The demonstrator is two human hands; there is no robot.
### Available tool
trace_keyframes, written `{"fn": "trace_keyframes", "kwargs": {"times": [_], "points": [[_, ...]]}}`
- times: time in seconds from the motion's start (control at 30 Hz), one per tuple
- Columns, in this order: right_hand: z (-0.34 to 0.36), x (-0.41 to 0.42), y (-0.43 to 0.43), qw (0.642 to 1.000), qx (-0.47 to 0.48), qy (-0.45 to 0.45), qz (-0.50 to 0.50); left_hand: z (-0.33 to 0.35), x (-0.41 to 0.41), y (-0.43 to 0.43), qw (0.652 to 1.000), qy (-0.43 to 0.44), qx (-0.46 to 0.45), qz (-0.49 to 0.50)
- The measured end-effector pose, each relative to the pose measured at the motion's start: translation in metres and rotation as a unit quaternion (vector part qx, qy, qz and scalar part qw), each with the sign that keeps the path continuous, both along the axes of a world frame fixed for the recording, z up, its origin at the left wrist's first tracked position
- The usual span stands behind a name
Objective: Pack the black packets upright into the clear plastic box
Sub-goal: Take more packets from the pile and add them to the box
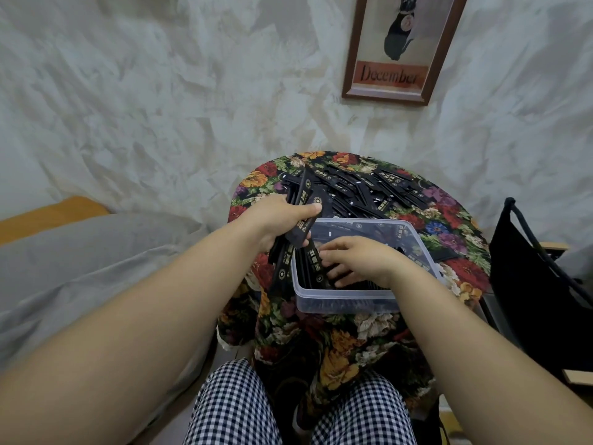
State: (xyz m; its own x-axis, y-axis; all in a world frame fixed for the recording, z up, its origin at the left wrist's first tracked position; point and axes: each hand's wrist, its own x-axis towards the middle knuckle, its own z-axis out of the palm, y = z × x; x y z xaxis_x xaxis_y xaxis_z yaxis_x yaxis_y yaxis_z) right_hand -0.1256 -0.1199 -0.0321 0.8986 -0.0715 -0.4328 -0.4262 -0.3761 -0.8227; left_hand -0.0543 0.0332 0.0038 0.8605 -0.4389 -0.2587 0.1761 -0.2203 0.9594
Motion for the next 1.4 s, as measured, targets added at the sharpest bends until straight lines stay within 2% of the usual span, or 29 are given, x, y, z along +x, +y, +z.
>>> {"fn": "trace_keyframes", "kwargs": {"times": [0.17,0.3,0.43,0.6,0.83,0.93,1.07,1.2,1.27,1.33,1.4], "points": [[0.002,-0.001,-0.007,0.997,0.046,-0.046,-0.037,-0.004,0.004,-0.009,1.000,0.014,-0.004,-0.020],[0.011,0.001,-0.006,0.972,0.197,-0.095,-0.091,-0.003,0.002,-0.013,0.998,0.043,-0.013,-0.047],[0.021,0.003,0.002,0.941,0.306,-0.118,-0.082,-0.004,-0.001,-0.018,0.995,0.064,-0.021,-0.074],[0.026,0.004,0.011,0.928,0.325,-0.161,-0.083,0.003,-0.007,-0.026,0.993,0.074,-0.056,-0.066],[0.032,0.008,0.000,0.917,0.299,-0.232,-0.125,0.023,-0.008,-0.044,0.979,0.150,-0.094,-0.104],[0.032,0.006,-0.008,0.910,0.298,-0.256,-0.131,0.024,-0.008,-0.048,0.979,0.124,-0.089,-0.135],[0.030,0.006,-0.020,0.907,0.269,-0.267,-0.182,0.015,-0.012,-0.045,0.981,0.063,-0.034,-0.178],[0.029,0.009,-0.026,0.866,0.344,-0.275,-0.237,0.004,-0.016,-0.037,0.981,0.025,0.028,-0.191],[0.028,0.011,-0.022,0.843,0.380,-0.282,-0.255,0.001,-0.018,-0.036,0.984,-0.001,0.031,-0.178],[0.026,0.014,-0.015,0.823,0.420,-0.289,-0.252,0.000,-0.020,-0.038,0.987,-0.016,0.026,-0.160],[0.027,0.015,-0.009,0.819,0.437,-0.288,-0.234,0.000,-0.021,-0.039,0.988,-0.016,0.030,-0.149]]}}
